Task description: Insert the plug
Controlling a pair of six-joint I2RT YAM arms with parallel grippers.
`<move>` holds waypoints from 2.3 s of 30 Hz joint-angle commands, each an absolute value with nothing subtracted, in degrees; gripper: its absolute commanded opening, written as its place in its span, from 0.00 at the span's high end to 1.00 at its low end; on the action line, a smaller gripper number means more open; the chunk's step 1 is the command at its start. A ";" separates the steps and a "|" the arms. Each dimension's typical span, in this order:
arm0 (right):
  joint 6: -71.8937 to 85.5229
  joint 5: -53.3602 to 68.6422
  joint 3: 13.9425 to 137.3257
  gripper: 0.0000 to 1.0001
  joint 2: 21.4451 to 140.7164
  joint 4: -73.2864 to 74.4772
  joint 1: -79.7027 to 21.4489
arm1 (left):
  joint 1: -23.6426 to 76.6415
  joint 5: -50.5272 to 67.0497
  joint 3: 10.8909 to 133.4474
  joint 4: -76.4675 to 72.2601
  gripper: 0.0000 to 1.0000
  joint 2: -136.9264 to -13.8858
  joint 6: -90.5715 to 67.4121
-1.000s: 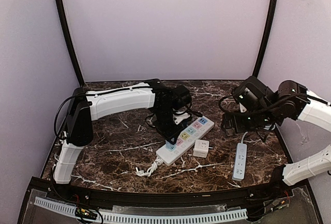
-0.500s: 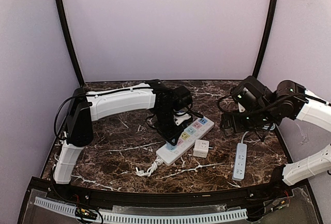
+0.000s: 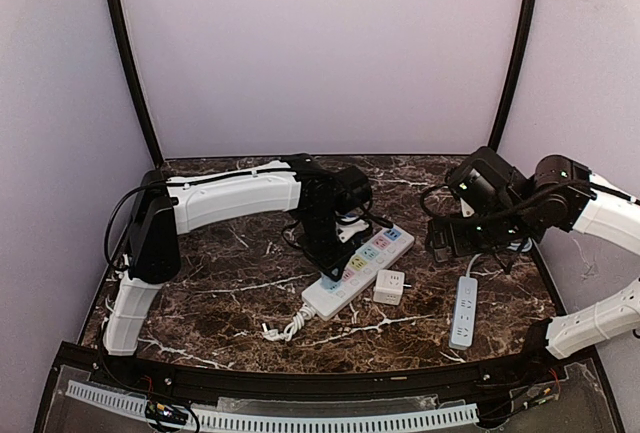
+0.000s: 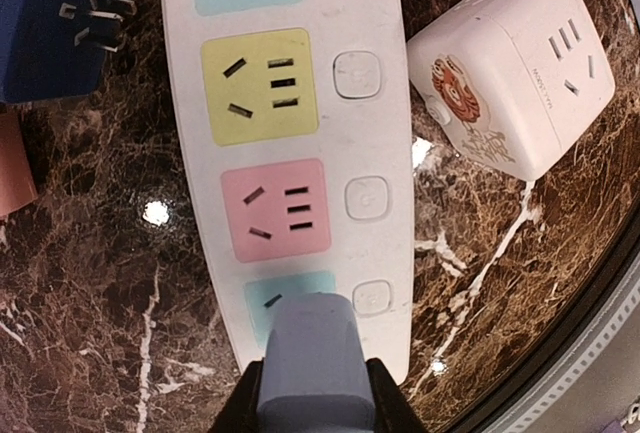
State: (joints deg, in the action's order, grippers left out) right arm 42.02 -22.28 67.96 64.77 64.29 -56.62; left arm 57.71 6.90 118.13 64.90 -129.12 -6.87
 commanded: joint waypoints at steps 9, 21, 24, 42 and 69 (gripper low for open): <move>41.66 -22.01 67.08 0.01 64.60 63.71 -56.13 | 58.19 7.01 116.36 65.54 0.99 -128.75 -7.66; 41.36 -22.15 66.71 0.01 64.62 63.58 -56.16 | 58.62 7.70 116.28 63.70 0.99 -129.00 -9.30; 41.22 -22.15 66.67 0.01 64.60 63.59 -56.09 | 58.62 5.53 116.36 64.10 0.99 -129.02 -9.16; 39.84 -22.45 66.27 0.01 64.61 63.63 -56.10 | 58.62 3.32 116.80 64.06 0.99 -129.35 -9.46; 39.10 -22.04 67.00 0.01 65.45 63.72 -55.97 | 60.90 1.88 111.35 59.89 0.99 -129.28 -11.25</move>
State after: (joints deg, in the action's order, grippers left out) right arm 39.53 -22.26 66.72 64.84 64.29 -56.58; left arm 59.86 1.61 114.02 60.80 -129.10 -10.98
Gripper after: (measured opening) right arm 0.986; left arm 0.261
